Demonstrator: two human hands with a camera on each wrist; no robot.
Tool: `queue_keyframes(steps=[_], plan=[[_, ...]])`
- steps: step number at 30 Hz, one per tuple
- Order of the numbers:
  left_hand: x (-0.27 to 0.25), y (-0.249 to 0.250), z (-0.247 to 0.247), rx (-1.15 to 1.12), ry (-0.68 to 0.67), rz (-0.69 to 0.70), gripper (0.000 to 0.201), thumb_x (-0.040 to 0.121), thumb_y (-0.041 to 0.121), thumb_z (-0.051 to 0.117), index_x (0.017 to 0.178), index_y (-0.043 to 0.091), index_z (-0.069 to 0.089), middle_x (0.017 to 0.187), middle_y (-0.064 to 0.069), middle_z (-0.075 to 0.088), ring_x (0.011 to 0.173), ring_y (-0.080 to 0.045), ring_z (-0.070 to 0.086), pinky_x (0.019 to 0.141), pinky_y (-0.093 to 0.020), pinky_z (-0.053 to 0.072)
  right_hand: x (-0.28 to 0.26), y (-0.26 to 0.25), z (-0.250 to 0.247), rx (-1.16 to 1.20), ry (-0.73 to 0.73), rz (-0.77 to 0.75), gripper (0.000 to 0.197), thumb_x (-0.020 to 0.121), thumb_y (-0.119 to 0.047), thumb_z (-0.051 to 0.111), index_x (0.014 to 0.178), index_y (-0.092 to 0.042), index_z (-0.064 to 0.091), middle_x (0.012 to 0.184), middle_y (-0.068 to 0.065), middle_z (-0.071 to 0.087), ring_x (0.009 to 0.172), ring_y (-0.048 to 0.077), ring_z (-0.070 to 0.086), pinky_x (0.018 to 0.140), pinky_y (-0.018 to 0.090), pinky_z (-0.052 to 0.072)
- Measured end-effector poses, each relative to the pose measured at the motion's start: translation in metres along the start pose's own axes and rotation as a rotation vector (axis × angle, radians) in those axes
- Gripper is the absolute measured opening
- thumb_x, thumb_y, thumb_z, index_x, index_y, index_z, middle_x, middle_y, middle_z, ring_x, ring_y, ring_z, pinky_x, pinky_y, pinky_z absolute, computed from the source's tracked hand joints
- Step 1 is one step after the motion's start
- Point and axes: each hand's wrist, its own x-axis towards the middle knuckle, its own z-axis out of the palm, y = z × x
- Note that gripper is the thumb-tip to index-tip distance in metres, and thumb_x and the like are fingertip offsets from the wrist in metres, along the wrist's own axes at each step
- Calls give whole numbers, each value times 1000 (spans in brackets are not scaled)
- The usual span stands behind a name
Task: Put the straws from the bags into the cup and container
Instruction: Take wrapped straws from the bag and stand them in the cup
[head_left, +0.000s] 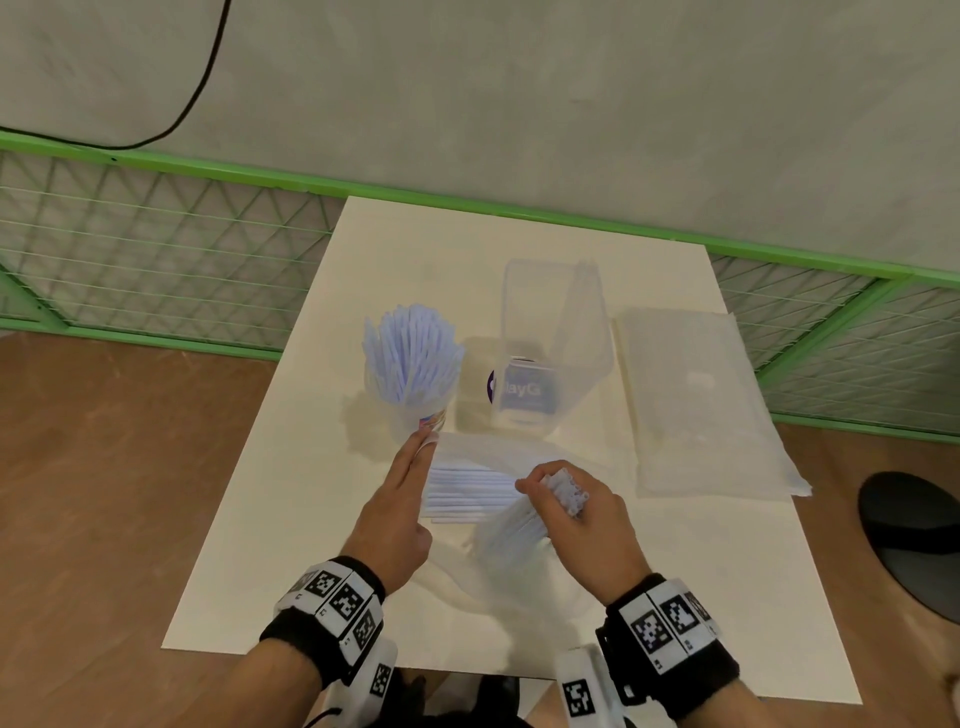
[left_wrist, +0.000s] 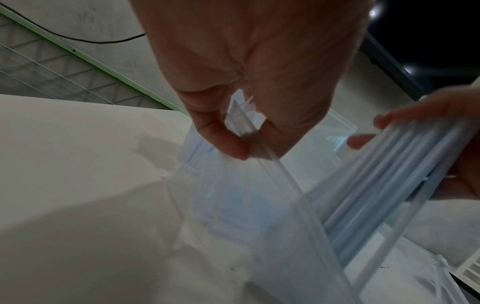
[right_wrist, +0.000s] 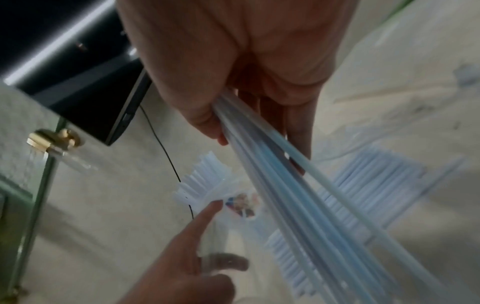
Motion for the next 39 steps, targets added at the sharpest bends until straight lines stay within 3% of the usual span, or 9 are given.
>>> queue_keyframes(steps=[4,9,12,17,21,25,30,32,39], plan=[[0,1,-1,-3,5,2,106,69,-16,51,154,32,10,147,43,-14,123,-15,50,57,-4,39,-5,-3,12,207,24,45,23,80,-49,64,81,-26,65,94,-2,75,92,14,69,83,30,54],[-1,1,-2,-11,6,12,105,69,-16,50,154,31,10,152,38,-9,125,-17,48,60,0,37,-13,6,21,75,-26,46,10,86,-23,72,77,-19,70,85,-9,73,77,5,66,69,12,47],[-1,0,-2,-4,6,14,106,69,-16,49,155,30,10,157,31,-7,126,-18,48,59,-1,38,-12,8,16,-111,-87,-2,16,88,-24,65,72,-26,65,67,-14,64,61,2,56,62,10,39],[-1,2,-2,-24,2,6,106,70,-18,49,155,32,9,154,36,-9,124,-14,48,58,-3,39,-9,7,8,-240,-115,-60,28,91,-21,60,64,-30,56,59,-16,55,57,3,51,58,11,36],[-2,4,-4,-30,5,-2,105,69,-18,47,155,31,10,155,35,-8,123,-13,49,61,-3,39,1,4,0,-207,-140,30,16,87,-26,66,71,-26,68,70,-10,68,66,6,63,68,23,53],[-5,2,-6,-17,17,-6,104,68,-19,48,155,27,13,156,33,-6,121,-16,51,57,-4,40,21,-56,-25,146,-60,46,8,84,-14,72,77,-16,76,81,6,76,81,23,74,68,45,62],[-9,3,-9,-11,6,-61,95,73,-14,48,153,27,18,156,33,-8,102,-14,59,67,-13,47,57,-144,-38,253,-156,-164,7,87,-7,68,84,-3,73,84,11,76,81,24,74,62,39,61],[-10,5,-10,12,-10,-106,91,78,-10,48,155,24,13,152,29,-11,109,-18,59,77,-18,46,75,-159,-26,175,-214,-173,7,87,-9,68,85,-5,73,86,10,76,83,22,74,64,39,61],[-11,2,-16,-42,6,-13,102,70,-16,46,155,27,12,156,33,-7,118,-3,49,73,-3,40,136,-184,3,40,-198,-244,9,84,-17,70,85,-9,74,87,7,75,80,17,74,65,40,62]])
